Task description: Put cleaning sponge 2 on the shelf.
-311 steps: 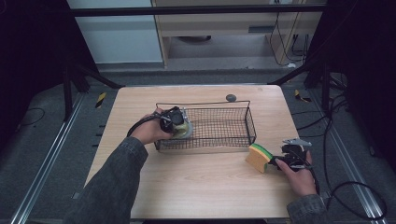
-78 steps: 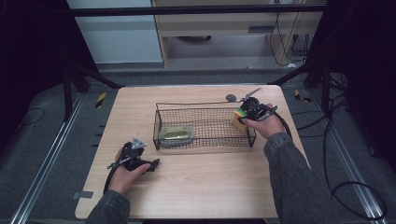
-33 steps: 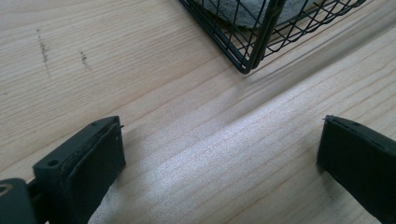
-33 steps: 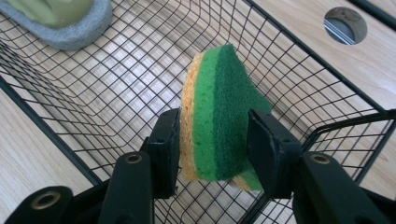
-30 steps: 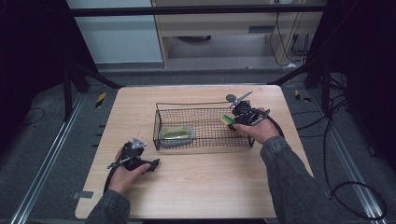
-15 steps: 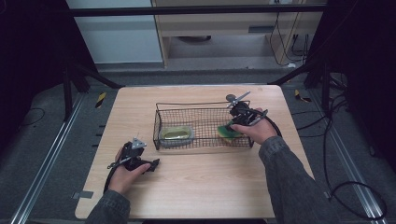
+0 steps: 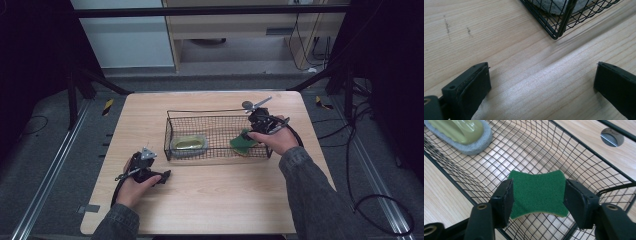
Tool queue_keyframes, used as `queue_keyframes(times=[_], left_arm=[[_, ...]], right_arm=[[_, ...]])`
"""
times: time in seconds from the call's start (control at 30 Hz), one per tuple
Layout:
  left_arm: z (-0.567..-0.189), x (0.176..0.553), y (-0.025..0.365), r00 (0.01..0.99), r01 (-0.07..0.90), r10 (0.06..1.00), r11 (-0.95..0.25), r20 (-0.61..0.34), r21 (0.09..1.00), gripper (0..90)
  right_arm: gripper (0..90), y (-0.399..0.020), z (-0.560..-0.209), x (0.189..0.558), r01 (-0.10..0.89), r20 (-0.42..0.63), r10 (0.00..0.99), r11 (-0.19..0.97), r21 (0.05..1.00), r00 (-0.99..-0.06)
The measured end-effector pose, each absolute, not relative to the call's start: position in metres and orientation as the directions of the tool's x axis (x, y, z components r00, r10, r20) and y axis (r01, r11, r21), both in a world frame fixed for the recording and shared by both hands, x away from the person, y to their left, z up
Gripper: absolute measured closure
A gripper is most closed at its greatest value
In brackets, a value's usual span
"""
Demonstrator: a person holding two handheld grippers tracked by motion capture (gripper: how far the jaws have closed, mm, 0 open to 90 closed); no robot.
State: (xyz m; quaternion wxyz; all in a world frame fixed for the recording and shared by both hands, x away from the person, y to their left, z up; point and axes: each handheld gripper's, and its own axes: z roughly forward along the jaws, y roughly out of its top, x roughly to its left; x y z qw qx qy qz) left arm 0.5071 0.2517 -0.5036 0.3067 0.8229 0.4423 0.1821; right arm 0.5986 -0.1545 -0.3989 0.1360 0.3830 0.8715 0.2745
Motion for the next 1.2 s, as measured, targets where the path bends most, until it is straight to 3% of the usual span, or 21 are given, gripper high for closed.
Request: queue_keyframes(times=[0.17, 0.53, 1.2], left_arm=[[-0.504, 0.507, 0.252, 0.542, 0.617, 0.840, -0.420, 0.028, 0.666, 0.0], [-0.504, 0.507, 0.252, 0.542, 0.617, 0.840, -0.421, 0.028, 0.665, 0.0], [-0.504, 0.507, 0.252, 0.541, 0.618, 0.841, -0.419, 0.028, 0.665, 0.0]], right_arm=[[37.2, -0.158, -0.396, 0.596, 0.608, -0.016, 0.760, 0.532, 0.590, -0.650], [16.3, -0.166, -0.392, 0.591, 0.621, 0.004, 0.800, 0.463, 0.632, -0.600], [7.0, -0.189, -0.383, 0.574, 0.634, 0.033, 0.851, 0.363, 0.683, -0.524]])
